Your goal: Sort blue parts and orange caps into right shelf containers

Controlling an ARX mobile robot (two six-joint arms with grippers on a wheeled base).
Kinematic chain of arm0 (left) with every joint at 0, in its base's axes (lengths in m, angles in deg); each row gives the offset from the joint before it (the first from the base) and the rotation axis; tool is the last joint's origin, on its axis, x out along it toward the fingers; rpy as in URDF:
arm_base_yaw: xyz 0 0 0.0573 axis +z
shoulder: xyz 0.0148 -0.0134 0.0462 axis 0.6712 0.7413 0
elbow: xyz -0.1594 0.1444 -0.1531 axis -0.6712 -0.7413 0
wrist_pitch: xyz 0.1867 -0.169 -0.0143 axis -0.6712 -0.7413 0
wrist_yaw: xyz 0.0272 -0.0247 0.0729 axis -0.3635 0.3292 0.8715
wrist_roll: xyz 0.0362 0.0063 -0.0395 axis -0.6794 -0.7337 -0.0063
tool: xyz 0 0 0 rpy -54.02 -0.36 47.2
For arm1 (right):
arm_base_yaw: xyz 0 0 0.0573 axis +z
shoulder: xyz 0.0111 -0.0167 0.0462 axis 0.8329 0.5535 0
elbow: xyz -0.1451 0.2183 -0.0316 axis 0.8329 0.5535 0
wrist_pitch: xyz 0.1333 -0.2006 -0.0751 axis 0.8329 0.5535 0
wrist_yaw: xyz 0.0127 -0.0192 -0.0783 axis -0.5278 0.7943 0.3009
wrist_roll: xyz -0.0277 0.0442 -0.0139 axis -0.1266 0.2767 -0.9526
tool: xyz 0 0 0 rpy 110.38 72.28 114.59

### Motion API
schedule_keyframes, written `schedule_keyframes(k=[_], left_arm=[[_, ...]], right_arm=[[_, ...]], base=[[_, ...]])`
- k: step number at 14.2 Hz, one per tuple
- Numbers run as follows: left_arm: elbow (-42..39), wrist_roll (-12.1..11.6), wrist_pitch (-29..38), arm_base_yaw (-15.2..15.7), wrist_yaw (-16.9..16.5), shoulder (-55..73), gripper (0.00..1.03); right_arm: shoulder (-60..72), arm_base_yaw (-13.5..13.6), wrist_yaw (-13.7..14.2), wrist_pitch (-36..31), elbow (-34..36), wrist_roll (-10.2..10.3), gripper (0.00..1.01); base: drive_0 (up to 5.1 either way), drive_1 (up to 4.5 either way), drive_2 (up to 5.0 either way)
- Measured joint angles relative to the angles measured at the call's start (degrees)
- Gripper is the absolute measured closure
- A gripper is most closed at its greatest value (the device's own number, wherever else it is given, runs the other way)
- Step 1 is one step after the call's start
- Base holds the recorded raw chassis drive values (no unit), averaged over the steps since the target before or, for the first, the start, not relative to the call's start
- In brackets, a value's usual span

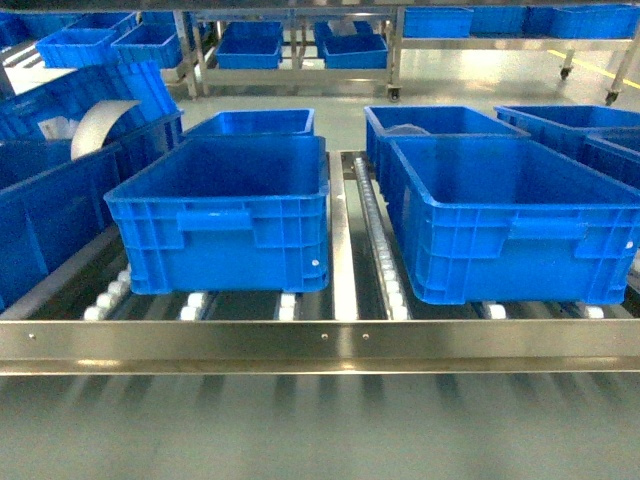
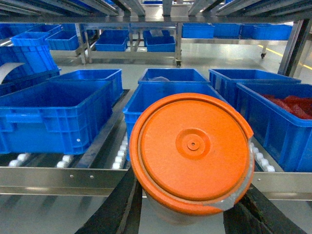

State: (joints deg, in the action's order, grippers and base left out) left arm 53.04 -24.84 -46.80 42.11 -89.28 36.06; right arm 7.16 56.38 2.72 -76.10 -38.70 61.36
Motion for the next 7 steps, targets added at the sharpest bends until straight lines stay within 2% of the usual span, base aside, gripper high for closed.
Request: schedule_keyframes(k=[7], left_arm=[[0.0,0.0,-0.1,0.0,0.1,0.0,0.60]], right_arm=[[0.0,0.0,0.0,0.1,0.0,0.0,0.61]], base=[[0.0,0.00,0.0]])
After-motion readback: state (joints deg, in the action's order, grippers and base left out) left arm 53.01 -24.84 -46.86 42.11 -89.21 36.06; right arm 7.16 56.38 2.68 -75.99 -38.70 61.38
